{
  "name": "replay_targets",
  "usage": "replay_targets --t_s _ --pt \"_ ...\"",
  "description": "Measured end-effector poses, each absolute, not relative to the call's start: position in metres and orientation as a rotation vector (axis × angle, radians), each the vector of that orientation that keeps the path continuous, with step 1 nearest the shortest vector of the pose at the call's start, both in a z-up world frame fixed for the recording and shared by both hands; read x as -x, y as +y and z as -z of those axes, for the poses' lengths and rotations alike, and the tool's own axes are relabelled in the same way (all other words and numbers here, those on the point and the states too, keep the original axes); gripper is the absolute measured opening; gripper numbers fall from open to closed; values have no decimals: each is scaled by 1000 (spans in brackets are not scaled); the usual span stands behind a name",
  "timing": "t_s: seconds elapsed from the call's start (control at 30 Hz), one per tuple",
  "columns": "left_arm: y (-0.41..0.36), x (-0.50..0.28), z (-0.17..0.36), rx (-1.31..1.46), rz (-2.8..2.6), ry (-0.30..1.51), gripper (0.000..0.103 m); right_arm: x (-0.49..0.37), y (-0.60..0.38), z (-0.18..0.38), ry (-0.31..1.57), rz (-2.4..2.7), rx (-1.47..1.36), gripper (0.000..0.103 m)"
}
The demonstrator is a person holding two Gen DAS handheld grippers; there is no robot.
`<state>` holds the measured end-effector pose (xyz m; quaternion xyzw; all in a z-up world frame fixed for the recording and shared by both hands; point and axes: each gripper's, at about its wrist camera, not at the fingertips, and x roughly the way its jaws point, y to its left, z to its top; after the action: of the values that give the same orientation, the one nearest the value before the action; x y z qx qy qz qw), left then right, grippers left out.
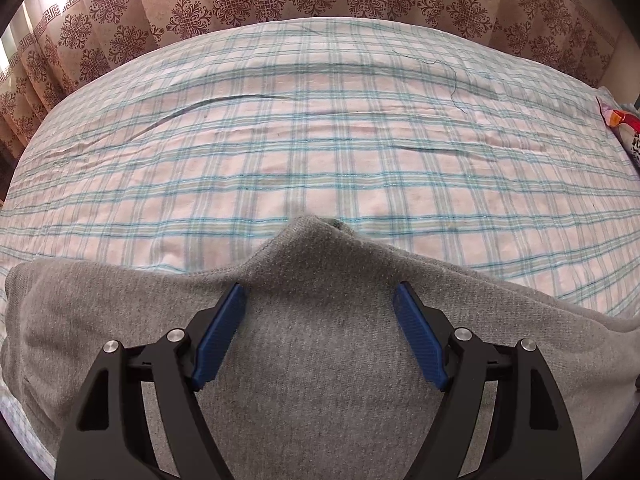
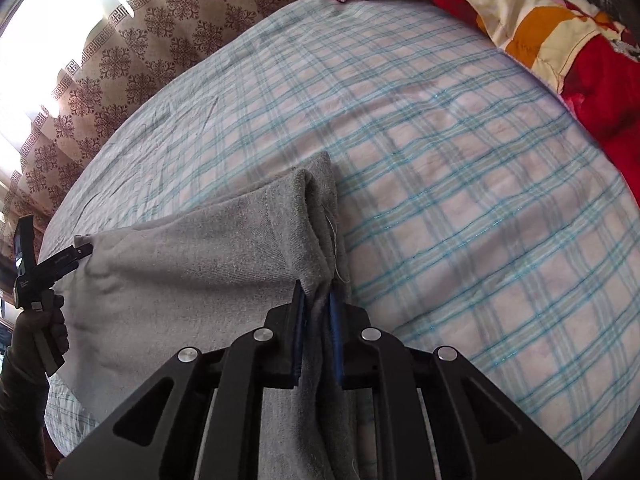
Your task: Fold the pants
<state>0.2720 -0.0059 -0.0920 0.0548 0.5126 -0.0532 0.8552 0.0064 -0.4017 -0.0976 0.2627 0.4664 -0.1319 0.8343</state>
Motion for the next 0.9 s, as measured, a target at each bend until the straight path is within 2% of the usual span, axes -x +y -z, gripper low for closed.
replay_targets --t_s 0.13,0.17,0.23,0.43,0.67,0.83,0.9 --pt "-1 -270 90 -81 118 1076 79 -9 -399 92 1003 280 -522 14" --pt "1 -269 90 -72 123 1077 79 -6 -400 88 999 289 -521 20" --pt "4 -264 90 -63 127 1077 79 -1 -398 73 964 356 -478 47" --pt "10 -245 87 -43 153 1063 79 -15 -359 37 853 299 -296 48" --pt "56 -220 79 -24 122 1054 79 -57 -356 83 966 254 -328 46" --pt "131 -210 84 0 -13 1067 79 -58 -364 92 985 301 -346 34" --pt "161 -206 88 44 -28 1067 79 -55 -364 93 974 302 -342 32"
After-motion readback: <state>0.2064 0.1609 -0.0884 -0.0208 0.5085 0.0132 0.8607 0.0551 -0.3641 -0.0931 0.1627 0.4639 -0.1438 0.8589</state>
